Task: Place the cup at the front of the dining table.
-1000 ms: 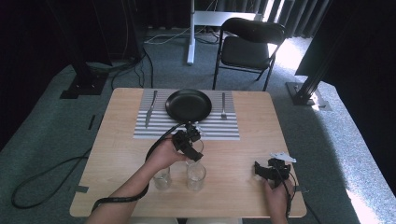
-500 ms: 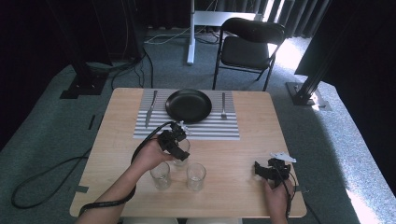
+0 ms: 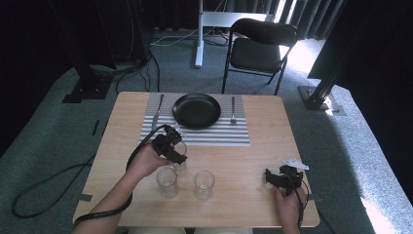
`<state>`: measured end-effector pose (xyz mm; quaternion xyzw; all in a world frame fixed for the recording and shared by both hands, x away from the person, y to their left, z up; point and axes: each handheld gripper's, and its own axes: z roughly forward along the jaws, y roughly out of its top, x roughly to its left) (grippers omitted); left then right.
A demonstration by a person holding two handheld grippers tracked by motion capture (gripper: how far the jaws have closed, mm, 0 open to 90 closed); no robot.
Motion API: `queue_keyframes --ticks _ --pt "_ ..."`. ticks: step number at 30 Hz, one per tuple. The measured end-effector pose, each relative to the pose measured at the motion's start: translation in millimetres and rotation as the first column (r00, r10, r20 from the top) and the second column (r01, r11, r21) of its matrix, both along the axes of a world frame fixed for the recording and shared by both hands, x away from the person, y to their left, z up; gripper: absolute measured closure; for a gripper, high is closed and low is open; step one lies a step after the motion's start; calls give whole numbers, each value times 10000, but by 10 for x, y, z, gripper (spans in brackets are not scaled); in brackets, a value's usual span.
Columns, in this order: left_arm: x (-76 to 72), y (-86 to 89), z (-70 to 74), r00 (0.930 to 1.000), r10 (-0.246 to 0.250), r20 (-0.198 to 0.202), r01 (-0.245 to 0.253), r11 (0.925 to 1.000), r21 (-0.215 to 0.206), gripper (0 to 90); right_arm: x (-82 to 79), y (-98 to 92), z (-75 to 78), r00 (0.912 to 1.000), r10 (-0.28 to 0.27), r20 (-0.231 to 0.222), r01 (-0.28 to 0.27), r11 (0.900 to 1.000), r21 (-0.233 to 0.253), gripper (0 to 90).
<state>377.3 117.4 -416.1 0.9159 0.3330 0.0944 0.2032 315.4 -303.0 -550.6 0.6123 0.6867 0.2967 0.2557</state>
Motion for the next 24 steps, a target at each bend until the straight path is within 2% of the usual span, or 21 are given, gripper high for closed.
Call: queue_keyframes --ticks 3,6,11,24 --pt "29 55 11 9998 173 -31 -173 9998 -85 286 -1 1 0 10000 -10 -10 10 10000 14 116" --pt "64 82 20 9994 322 105 -323 9994 80 286 0 1 0 10000 -5 -7 5 10000 11 116" --pt "128 136 36 9987 486 120 -486 9988 -50 286 0 1 0 10000 -6 -7 6 10000 11 117" --pt "400 235 55 9914 1269 322 -1269 9919 -24 286 0 1 0 10000 -7 -10 7 10000 12 117"
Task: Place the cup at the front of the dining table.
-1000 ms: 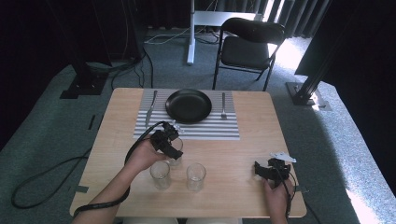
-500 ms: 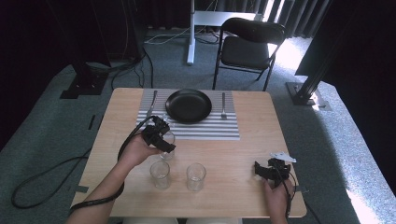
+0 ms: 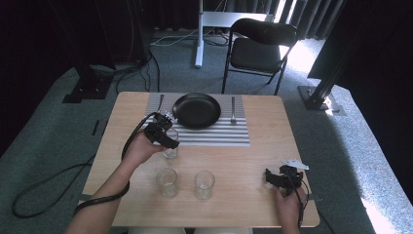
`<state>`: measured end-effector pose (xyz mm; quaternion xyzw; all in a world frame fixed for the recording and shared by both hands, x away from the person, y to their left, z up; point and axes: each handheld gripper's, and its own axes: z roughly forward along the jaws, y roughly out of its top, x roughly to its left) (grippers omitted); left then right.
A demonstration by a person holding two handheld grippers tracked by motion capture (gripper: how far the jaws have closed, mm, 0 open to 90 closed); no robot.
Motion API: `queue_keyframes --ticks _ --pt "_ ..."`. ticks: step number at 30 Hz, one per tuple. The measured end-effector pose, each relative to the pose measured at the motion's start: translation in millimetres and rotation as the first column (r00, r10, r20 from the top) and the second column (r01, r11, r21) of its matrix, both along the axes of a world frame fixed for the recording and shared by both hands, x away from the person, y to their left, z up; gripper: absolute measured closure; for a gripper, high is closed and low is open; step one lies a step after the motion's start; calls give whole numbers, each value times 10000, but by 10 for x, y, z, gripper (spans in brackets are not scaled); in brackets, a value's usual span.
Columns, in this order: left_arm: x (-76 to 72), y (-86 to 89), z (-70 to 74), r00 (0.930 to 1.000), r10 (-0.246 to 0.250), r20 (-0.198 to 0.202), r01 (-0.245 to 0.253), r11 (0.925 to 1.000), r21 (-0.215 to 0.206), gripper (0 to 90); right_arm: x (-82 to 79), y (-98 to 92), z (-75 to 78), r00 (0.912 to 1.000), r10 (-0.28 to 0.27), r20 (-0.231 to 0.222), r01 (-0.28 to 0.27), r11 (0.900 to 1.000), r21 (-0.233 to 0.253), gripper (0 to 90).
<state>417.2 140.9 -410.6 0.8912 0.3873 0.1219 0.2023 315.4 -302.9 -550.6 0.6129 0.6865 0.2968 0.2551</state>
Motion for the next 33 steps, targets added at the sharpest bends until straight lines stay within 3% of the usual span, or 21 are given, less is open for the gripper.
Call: queue_keyframes --ticks 3,9,14,18,22,25,33 --pt "92 19 -2 9998 212 3 -212 9998 -37 286 0 0 0 10000 0 0 0 10000 0 116" --pt "269 100 -24 9974 702 -138 -708 9961 -527 286 0 0 0 10000 -1 -1 1 10000 0 117" --pt "346 144 -50 9950 991 135 -984 9941 -459 286 0 0 0 10000 -1 0 1 10000 -2 116" --pt "437 171 -49 9932 1165 -28 -1165 9914 -595 286 0 0 0 10000 1 0 -1 10000 -2 117" --pt "524 165 -28 9886 1447 414 -1427 9887 -469 286 0 0 0 10000 0 1 0 10000 0 117" --pt "595 168 -9 9857 1608 511 -1584 9862 -483 286 0 0 0 10000 1 1 -1 10000 0 117" --pt "790 169 6 9817 1871 366 -1843 9804 -697 286 0 0 0 10000 -2 1 2 10000 1 117"
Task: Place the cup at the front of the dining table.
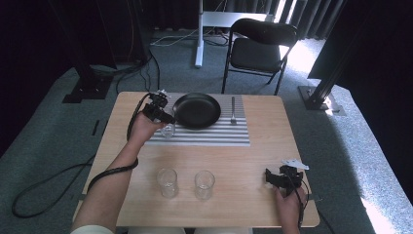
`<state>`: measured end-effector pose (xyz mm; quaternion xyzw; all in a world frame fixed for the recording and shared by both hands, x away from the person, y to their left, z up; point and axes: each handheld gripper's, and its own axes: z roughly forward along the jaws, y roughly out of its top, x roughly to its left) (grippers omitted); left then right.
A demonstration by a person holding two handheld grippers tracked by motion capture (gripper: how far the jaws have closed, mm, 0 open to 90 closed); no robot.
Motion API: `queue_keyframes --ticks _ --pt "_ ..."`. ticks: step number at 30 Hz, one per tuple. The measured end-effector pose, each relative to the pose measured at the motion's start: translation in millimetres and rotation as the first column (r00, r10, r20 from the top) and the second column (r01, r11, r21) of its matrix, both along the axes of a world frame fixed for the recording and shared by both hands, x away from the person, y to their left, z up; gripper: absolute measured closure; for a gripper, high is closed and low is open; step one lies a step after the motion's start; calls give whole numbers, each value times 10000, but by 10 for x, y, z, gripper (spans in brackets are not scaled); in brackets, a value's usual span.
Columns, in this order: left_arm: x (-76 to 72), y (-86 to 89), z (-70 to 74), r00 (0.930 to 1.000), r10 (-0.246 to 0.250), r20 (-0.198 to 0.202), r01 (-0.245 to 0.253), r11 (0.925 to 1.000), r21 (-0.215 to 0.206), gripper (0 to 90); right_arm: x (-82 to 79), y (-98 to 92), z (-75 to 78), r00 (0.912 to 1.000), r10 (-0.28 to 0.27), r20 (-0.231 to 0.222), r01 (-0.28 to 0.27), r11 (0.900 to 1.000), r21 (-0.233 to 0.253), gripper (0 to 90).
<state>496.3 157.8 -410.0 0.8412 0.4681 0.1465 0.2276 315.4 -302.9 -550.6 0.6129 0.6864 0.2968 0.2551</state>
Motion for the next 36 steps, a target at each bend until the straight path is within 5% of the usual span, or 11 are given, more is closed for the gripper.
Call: queue_keyframes --ticks 9,13,19,27,31,33,36 --pt "147 30 -93 9996 251 -141 -250 9997 52 286 0 0 0 10000 1 0 -1 10000 -2 117" --pt "213 93 -139 9991 388 -185 -395 9984 -406 286 0 0 0 10000 2 -1 -2 10000 -3 117" --pt "260 128 -303 9979 518 -376 -536 9973 -499 286 0 0 0 10000 3 1 -3 10000 -5 117" --pt "227 86 -361 9994 327 115 -321 9985 -445 279 0 0 0 10000 4 1 -4 10000 -6 117" --pt "194 110 -388 9953 593 772 -528 9951 -836 250 0 0 0 10000 4 1 -4 10000 -7 117" --pt "179 111 -407 9947 525 879 -477 9973 -559 203 0 -1 0 10000 5 1 -5 10000 -7 117" --pt "157 132 -403 9940 741 805 -672 9941 -857 203 0 0 0 10000 5 0 -5 10000 -7 117"
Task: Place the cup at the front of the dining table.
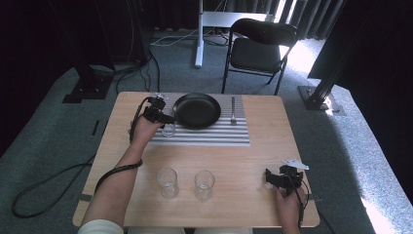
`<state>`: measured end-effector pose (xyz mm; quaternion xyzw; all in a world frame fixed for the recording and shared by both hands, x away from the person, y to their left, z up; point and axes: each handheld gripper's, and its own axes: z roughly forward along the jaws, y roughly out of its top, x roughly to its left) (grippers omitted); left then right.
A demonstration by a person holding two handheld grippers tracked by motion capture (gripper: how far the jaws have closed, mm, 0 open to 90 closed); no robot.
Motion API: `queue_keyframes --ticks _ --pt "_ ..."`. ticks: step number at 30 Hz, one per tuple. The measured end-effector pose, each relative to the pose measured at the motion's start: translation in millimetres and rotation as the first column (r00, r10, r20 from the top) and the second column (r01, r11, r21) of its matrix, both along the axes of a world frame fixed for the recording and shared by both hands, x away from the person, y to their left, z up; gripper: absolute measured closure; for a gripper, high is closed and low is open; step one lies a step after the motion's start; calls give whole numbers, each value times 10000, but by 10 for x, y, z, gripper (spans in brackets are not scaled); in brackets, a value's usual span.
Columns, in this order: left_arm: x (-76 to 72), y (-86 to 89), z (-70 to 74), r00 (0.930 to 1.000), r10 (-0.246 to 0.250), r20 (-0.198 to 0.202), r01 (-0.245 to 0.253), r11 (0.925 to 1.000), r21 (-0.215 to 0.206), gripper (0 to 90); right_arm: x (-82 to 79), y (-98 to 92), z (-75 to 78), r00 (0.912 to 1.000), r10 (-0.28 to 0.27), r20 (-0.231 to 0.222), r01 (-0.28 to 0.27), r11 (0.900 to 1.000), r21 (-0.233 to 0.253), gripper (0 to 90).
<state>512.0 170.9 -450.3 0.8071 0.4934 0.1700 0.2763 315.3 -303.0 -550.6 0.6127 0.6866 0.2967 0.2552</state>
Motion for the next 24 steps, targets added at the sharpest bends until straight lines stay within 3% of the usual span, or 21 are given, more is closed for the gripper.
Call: queue_keyframes --ticks 6,12,24 --pt "-72 9 7 10000 -31 33 32 10000 -59 203 0 0 0 10000 -1 1 1 10000 1 117" --pt "-171 68 -21 9998 85 -160 -92 9990 -441 203 0 0 0 10000 -1 0 1 10000 0 117" --pt "-394 194 -58 9997 98 -211 -108 9988 -488 203 0 0 0 10000 -1 1 1 10000 0 117"
